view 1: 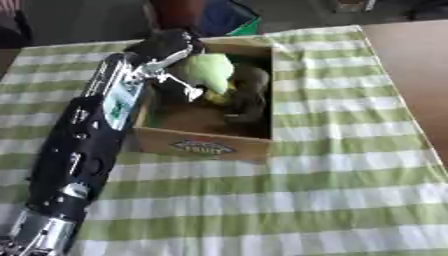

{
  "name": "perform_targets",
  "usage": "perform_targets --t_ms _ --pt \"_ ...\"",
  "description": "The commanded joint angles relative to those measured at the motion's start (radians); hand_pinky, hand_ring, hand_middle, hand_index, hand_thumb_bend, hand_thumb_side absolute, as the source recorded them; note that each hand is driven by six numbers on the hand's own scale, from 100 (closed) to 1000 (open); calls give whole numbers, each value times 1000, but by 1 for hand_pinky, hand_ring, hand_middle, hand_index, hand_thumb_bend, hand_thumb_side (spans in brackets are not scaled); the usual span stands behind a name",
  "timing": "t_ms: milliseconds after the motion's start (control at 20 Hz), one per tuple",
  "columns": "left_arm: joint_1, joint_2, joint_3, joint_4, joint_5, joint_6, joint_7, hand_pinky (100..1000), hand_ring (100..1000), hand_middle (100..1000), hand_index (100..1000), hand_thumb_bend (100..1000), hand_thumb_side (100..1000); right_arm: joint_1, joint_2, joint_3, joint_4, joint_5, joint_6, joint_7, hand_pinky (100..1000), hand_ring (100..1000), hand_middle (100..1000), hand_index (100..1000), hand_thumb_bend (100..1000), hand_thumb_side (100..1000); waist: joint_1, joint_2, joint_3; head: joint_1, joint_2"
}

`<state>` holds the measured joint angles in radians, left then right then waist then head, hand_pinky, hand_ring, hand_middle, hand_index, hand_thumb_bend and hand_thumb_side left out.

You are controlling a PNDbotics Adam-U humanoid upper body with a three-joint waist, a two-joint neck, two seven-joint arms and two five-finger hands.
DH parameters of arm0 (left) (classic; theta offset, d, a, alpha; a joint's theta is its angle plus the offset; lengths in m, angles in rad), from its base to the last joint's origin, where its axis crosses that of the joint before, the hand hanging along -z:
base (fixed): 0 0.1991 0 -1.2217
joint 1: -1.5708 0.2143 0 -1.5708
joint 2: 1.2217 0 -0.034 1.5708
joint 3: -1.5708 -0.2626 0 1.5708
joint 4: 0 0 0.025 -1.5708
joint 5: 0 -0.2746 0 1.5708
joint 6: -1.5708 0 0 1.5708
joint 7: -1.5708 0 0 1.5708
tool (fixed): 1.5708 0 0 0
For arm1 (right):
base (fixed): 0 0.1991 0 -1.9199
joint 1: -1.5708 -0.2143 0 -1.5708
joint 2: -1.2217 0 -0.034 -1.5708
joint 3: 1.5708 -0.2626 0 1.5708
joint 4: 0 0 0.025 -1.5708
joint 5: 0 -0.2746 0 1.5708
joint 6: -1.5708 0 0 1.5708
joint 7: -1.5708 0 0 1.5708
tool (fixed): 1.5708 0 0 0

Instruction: Pick up objects on the table and place them in the box.

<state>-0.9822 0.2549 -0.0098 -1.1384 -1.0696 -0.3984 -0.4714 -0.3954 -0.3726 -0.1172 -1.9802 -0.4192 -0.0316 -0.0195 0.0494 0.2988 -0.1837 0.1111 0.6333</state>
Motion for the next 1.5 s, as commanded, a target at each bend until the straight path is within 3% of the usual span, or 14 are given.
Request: perform_targets --t_ms 50,100,250,450,650,900,950,1050,1100,1150,1250,1500 --pt "-17 11 0 -17 -10 -11 -28 591 754 685 738 100 496 -10 -10 -7 -20 2 3 1 784 769 669 829 100 1000 -4 -17 1 -2 1" --pt "-18 12 1 -23 -16 -14 -30 630 805 747 790 100 645 -9 -10 -6 -20 2 4 2 784 768 668 829 100 1000 -4 -17 2 -2 1" --pt "-20 15 2 -42 -49 -29 -9 693 887 838 906 130 798 -9 -10 -6 -20 2 5 2 784 768 668 829 100 1000 -3 -18 3 -2 1" --pt "-19 17 8 -42 -89 -27 34 740 932 895 977 505 1000 -11 -10 -6 -20 0 4 0 784 768 669 828 100 1000 -3 -20 3 -1 -1" --pt "-17 17 9 -33 -108 -25 72 748 943 905 983 593 1000 -12 -10 -5 -20 -2 3 -3 784 768 669 828 100 1000 -4 -22 2 0 -1" --pt "-14 20 6 -26 -119 -23 99 756 950 912 982 567 1000 -13 -12 -5 -20 -5 0 -6 784 768 669 828 100 1000 -6 -24 0 -1 0" --pt "-13 21 3 -21 -123 -31 93 768 962 928 993 406 834 -13 -12 -5 -20 -5 0 -6 784 767 669 827 100 1000 -5 -25 -1 0 1" --pt "-12 21 -2 -9 -123 -61 60 783 972 947 1000 364 740 -11 -12 -5 -20 -5 1 -7 784 767 668 827 100 1000 -5 -26 -1 0 2" --pt "-13 21 -3 -4 -119 -80 38 787 974 950 1000 384 745 -11 -12 -5 -20 -5 1 -8 783 767 668 827 100 1000 -5 -27 0 -1 3" --pt "-15 22 -1 -4 -114 -98 17 787 974 951 1000 638 922 -11 -12 -4 -20 -5 1 -8 783 766 666 827 100 1000 -5 -27 0 0 3" --pt "-18 27 6 -11 -110 -109 2 786 973 951 1000 780 1000 -12 -12 -3 -20 -6 2 -7 783 766 666 827 100 1000 -4 -29 1 0 4" --pt "-13 30 10 -19 -120 -103 18 776 966 942 1000 696 1000 -11 -12 -3 -20 -8 4 -8 783 767 666 826 100 1000 -2 -32 1 -2 2"
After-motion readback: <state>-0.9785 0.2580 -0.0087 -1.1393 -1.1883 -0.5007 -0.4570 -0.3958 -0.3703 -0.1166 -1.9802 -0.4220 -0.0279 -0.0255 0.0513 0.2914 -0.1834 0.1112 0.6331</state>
